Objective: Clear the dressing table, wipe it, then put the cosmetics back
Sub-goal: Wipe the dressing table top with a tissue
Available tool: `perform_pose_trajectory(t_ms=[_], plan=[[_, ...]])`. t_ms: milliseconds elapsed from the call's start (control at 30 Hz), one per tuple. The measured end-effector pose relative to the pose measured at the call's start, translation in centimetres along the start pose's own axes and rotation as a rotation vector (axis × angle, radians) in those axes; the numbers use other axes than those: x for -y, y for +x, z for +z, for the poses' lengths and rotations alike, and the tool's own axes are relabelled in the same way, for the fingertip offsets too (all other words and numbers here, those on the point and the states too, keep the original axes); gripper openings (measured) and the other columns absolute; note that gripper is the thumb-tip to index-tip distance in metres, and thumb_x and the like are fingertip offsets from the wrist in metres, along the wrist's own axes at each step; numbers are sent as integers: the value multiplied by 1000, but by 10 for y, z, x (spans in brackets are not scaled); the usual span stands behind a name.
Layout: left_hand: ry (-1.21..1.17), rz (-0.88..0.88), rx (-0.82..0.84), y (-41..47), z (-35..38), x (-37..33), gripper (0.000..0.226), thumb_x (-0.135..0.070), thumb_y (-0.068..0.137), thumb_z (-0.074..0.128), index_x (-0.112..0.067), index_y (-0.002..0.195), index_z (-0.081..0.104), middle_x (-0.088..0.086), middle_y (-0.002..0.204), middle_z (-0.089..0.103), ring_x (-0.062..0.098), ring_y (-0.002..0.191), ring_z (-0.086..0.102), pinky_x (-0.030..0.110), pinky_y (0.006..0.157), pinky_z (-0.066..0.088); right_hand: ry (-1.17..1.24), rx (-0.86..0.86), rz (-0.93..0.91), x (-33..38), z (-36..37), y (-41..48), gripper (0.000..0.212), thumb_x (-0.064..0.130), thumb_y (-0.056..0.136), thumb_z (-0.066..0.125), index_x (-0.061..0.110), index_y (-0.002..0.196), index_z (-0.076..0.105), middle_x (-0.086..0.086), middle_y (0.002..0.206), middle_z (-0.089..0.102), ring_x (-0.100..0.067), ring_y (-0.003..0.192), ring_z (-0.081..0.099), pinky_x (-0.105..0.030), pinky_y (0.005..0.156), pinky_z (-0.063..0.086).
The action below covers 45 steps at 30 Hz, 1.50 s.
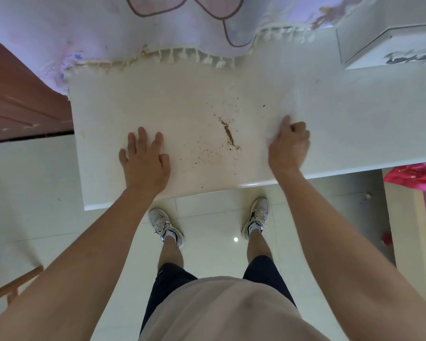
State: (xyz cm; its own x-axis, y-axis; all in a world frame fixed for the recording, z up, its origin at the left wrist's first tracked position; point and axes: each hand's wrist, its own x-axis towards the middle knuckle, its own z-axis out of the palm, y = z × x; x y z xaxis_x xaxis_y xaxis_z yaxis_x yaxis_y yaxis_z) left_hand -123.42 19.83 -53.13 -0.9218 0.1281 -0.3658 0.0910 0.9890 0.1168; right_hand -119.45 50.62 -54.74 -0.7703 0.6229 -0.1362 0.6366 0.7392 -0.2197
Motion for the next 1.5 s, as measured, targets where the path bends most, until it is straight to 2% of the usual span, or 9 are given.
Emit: perform_pose_trajectory(t_ms=[267,400,533,667,867,1067,1267,1400,1500], plan=[[-6,1,11,2,-13,0,61,-36,88,21,-25,145,41,12,157,28,35,145,21,54,110,26,285,256,-390,103,17,-50,53,0,93,44,16,143,47,-11,116,48,-30,101,51,-32,78,45],[39,30,21,4,-13,4,61,-37,89,21,-24,145,40,14,157,28,36,144,22,55,107,29,446,71,-309,96,-6,-15,50,8,96,44,19,145,45,-12,118,47,-28,89,57,-36,81,47],[78,54,29,2,-9,6,58,-35,91,26,-22,146,38,16,156,28,39,143,24,56,105,31,413,-172,-74,56,-23,50,49,7,98,40,13,146,43,-19,125,47,-31,98,55,-28,87,37],[76,59,50,6,-10,9,52,-30,98,32,-25,149,31,12,160,20,35,147,15,53,109,26,44,-13,55,47,-3,77,57,4,94,44,14,150,34,-16,135,42,-34,118,45,-35,97,35],[63,56,53,9,-17,9,50,-30,99,32,-27,149,34,9,160,20,33,147,16,52,106,30,-68,82,-400,116,22,26,69,-2,81,41,16,147,36,-14,126,48,-35,109,44,-40,90,36],[56,50,43,8,-16,9,50,-31,98,32,-29,148,34,7,160,20,31,147,17,51,107,29,178,222,-681,135,29,-12,55,-6,87,50,16,137,56,-11,111,52,-29,99,49,-38,88,45],[49,43,32,7,-12,9,50,-31,98,31,-29,149,32,7,161,18,30,148,14,51,109,26,472,-70,-301,68,4,24,38,10,95,46,12,129,63,-18,112,50,-15,91,48,-17,87,37],[54,40,21,6,-9,9,51,-31,98,31,-29,149,31,6,161,16,29,148,12,51,110,25,144,-59,-49,31,2,43,44,7,96,45,17,138,54,-16,122,50,-34,109,49,-38,95,41],[41,34,14,5,-7,8,50,-30,98,32,-29,148,32,7,161,17,30,148,13,52,109,24,-28,-15,-143,55,15,22,57,1,89,47,16,144,44,-15,125,49,-36,109,46,-41,90,38]])
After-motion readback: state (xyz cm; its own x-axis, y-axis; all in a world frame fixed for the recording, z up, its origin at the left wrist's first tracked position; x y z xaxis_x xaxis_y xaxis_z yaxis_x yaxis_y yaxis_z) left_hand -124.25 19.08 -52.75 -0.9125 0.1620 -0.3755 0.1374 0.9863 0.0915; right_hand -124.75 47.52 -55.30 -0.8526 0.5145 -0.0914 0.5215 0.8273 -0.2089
